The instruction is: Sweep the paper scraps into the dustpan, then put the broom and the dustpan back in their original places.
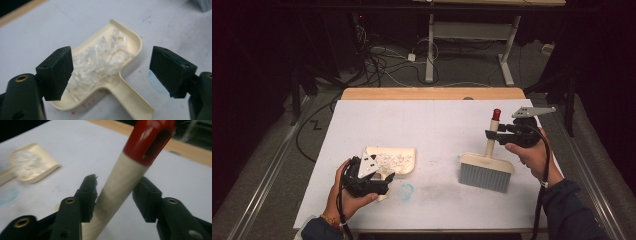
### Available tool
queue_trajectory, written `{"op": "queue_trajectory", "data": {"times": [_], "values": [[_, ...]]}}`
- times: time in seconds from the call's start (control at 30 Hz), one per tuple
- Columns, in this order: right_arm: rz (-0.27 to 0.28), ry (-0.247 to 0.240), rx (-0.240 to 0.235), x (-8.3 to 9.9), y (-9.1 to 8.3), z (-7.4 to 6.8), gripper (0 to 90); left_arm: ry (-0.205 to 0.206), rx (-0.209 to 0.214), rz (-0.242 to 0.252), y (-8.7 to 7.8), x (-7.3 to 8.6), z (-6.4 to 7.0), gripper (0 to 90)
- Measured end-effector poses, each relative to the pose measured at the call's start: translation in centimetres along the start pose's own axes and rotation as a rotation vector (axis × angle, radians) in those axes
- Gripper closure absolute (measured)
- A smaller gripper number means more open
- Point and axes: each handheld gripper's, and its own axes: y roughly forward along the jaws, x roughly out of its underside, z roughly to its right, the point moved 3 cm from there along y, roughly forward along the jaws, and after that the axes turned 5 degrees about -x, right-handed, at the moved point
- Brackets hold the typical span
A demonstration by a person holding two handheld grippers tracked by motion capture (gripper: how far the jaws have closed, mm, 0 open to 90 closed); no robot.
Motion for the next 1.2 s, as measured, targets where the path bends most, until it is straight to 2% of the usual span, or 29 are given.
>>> {"op": "queue_trajectory", "data": {"times": [0.07,0.13,0.2,0.27,0.33,0.4,0.43,0.47,0.6,0.67,0.73,0.8,0.83,0.93,1.0,1.07,1.2], "values": [[0.001,0.001,0.038,0.0,0.2,0.3,48.9,0.014,-0.023,0.034,0.0,0.1,-0.5,17.8],[0.02,-0.029,0.145,-0.1,0.3,0.6,42.2,0.002,-0.03,0.045,0.0,0.2,-0.9,16.8],[0.059,-0.044,0.221,-0.3,0.0,1.0,36.6,-0.006,-0.045,0.042,0.1,0.5,-1.3,16.7],[0.111,-0.036,0.257,-0.5,-0.4,1.4,35.3,-0.011,-0.051,0.049,0.1,0.7,-1.5,16.8],[0.136,-0.031,0.248,-0.5,-0.7,1.5,33.5,-0.006,-0.062,0.052,0.1,0.7,-1.6,16.7],[0.151,-0.051,0.251,-0.2,-1.0,1.4,32.9,0.004,-0.056,0.065,0.0,0.8,-1.6,16.7],[0.158,-0.062,0.245,0.0,-1.1,1.3,32.6,0.02,-0.072,0.075,0.0,0.8,-1.7,16.8],[0.166,-0.072,0.238,0.2,-1.2,1.1,32.2,0.024,-0.069,0.077,0.0,0.9,-1.7,16.7],[0.179,-0.126,0.236,1.5,-1.9,0.1,31.4,0.041,-0.074,0.081,0.1,1.4,-1.6,16.8],[0.183,-0.157,0.236,2.0,-2.3,-0.5,31.2,0.042,-0.09,0.085,0.1,1.7,-1.5,16.7],[0.204,-0.18,0.228,2.5,-3.0,-1.2,30.1,0.041,-0.078,0.092,0.0,1.9,-1.5,16.7],[0.22,-0.21,0.248,2.8,-3.5,-1.9,29.3,0.041,-0.088,0.094,0.0,2.2,-1.4,16.8],[0.233,-0.221,0.242,3.1,-3.9,-2.4,29.3,0.039,-0.085,0.099,0.0,2.3,-1.4,16.8],[0.229,-0.228,0.227,4.0,-4.4,-3.4,27.4,0.048,-0.089,0.092,0.1,2.5,-1.3,16.8],[0.22,-0.247,0.249,4.5,-4.7,-4.0,26.2,0.053,-0.091,0.092,0.0,2.6,-1.1,16.8],[0.223,-0.246,0.239,5.1,-5.1,-4.5,25.7,0.06,-0.089,0.097,-0.2,2.8,-0.9,16.8],[0.211,-0.261,0.261,6.4,-5.7,-5.2,23.6,0.069,-0.089,0.091,-0.3,3.1,-0.7,16.7]]}}
